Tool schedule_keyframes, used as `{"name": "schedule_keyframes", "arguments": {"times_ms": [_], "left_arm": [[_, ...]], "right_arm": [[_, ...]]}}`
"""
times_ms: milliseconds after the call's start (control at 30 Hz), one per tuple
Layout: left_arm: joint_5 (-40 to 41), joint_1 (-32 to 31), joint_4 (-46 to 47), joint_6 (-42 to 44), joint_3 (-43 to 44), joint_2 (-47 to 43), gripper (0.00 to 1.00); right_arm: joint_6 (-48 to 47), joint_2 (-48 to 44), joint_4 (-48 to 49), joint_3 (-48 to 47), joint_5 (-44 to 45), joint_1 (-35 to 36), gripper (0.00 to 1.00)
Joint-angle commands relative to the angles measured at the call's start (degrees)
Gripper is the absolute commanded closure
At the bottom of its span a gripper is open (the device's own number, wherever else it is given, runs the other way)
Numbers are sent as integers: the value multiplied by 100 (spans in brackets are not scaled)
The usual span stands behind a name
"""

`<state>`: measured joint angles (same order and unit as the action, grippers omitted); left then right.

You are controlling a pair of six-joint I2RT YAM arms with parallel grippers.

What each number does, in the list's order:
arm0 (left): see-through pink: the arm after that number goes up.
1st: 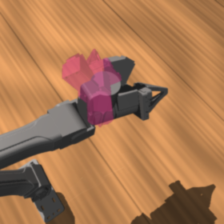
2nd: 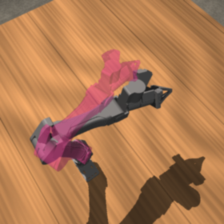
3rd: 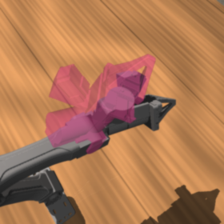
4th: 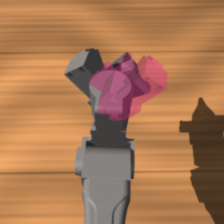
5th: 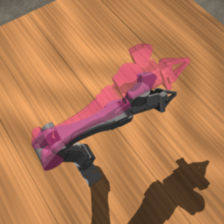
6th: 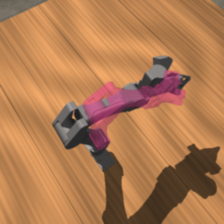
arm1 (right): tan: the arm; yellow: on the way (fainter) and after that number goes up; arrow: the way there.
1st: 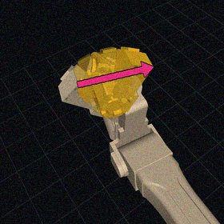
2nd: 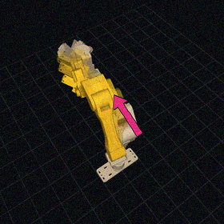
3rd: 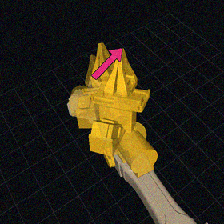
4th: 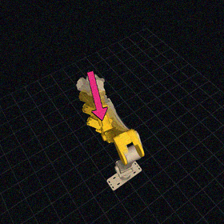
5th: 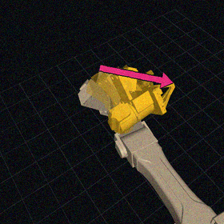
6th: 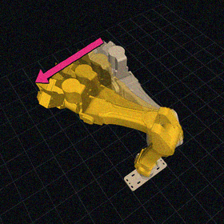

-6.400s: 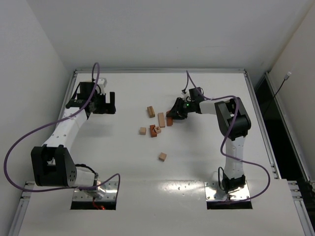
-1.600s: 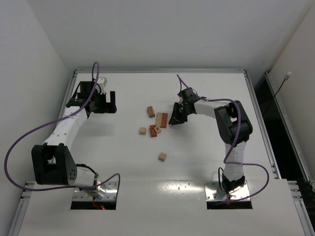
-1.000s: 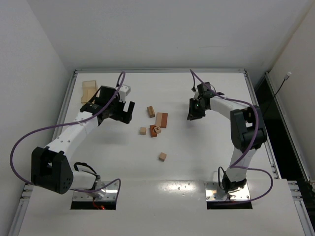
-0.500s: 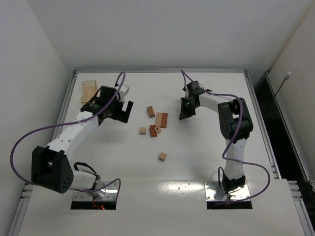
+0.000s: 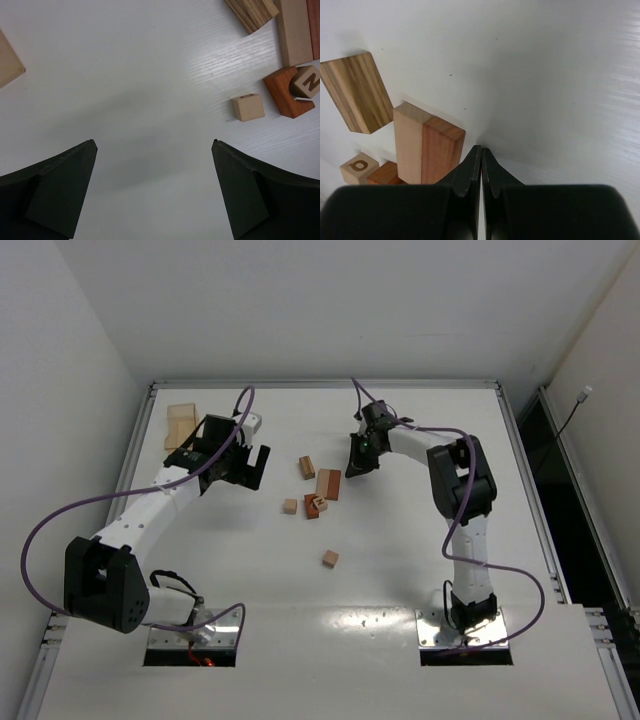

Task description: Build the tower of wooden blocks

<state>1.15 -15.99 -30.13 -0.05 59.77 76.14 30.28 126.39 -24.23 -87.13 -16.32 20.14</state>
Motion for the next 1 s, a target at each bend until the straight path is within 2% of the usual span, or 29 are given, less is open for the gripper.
{"name": "schedule_keyframes", "arguments": {"times_ms": [0,667,833,967], "left_arm": [[35,60,113,-12,176,24,1],[35,61,113,-12,123,24,1],[-79,61,113,-12,18,-29,1],[-386,61,113,102,-44,-90,1]], "right_arm": [[109,158,32,-155,41,95,100],[162,273,32,-287,49,201,100],[-188,-289,-178,221,444,-54,88],[-487,-957,-336,723,559,-466,82]]}}
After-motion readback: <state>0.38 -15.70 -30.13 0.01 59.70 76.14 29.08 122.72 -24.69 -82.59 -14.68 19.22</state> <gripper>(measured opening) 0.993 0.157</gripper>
